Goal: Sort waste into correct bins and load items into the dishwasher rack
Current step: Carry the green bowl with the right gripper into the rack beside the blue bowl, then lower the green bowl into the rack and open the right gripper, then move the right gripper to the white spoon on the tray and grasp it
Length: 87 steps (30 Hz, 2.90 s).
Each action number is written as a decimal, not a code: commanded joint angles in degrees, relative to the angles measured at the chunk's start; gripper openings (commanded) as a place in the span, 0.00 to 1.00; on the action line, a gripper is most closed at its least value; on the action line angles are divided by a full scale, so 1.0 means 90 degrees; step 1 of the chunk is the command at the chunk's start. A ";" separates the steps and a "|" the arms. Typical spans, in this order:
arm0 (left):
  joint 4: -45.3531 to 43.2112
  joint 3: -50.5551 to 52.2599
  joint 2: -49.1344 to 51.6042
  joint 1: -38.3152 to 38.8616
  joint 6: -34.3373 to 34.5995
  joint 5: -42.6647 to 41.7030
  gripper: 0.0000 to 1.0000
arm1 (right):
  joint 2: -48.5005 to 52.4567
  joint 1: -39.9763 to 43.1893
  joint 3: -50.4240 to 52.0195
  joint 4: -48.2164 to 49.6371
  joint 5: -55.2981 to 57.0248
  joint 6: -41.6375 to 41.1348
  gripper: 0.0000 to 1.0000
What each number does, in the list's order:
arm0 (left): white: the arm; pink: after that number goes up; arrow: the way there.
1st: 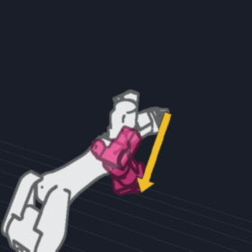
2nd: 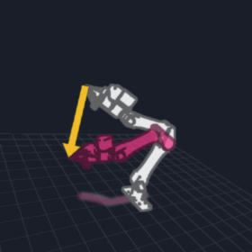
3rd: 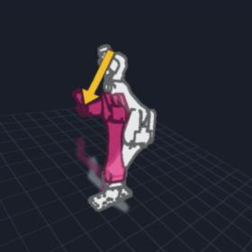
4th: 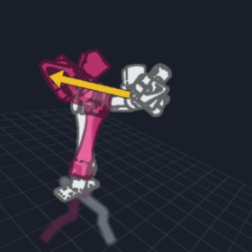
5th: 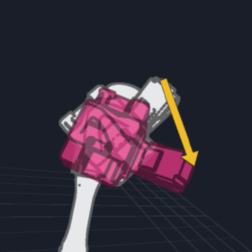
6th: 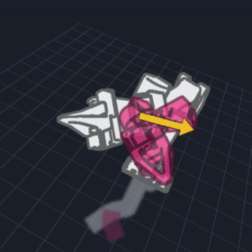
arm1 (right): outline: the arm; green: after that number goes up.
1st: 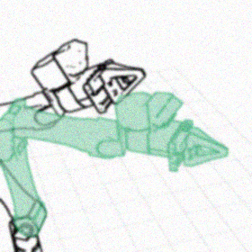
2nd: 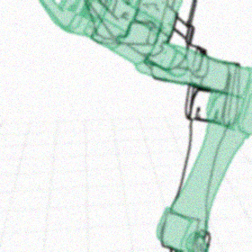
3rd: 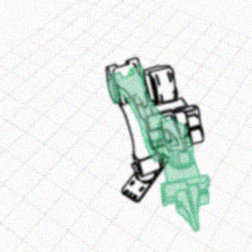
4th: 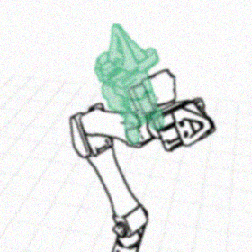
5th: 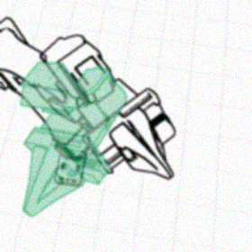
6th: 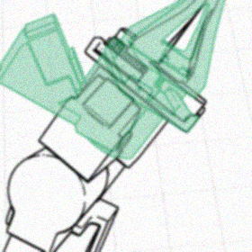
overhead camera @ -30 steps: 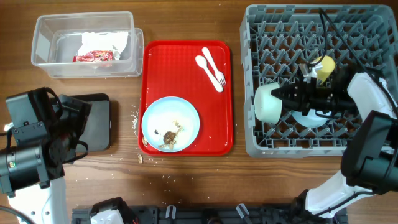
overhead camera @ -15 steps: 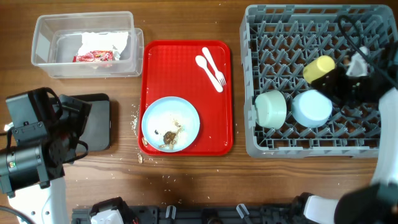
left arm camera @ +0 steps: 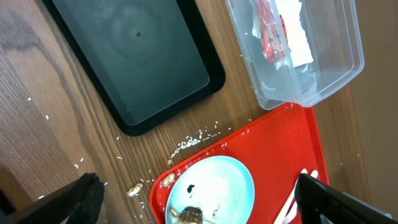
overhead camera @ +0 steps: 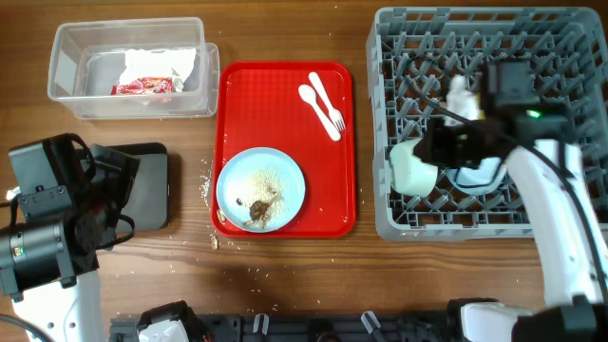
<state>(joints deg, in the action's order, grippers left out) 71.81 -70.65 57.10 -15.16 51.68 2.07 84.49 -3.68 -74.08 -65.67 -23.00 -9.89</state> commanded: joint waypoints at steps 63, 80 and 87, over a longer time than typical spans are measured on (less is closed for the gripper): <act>-0.0022 0.0005 0.0002 -0.0027 -0.0078 0.0087 1.00 | 0.1161 -0.0274 -0.0017 0.0510 0.3696 -0.1739 0.04; -0.0019 0.0005 0.0002 -0.0027 -0.0078 0.0087 1.00 | 0.1076 -0.1778 -0.1285 0.1613 0.0070 -0.0185 0.77; -0.0019 0.0005 0.0002 -0.0027 -0.0078 0.0087 1.00 | 0.4034 -0.2526 -0.5535 -0.1069 0.2144 0.0432 0.84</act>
<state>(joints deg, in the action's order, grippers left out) 71.79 -70.63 57.14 -15.16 51.68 2.07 111.28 -24.88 -113.19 -73.10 -13.19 -8.71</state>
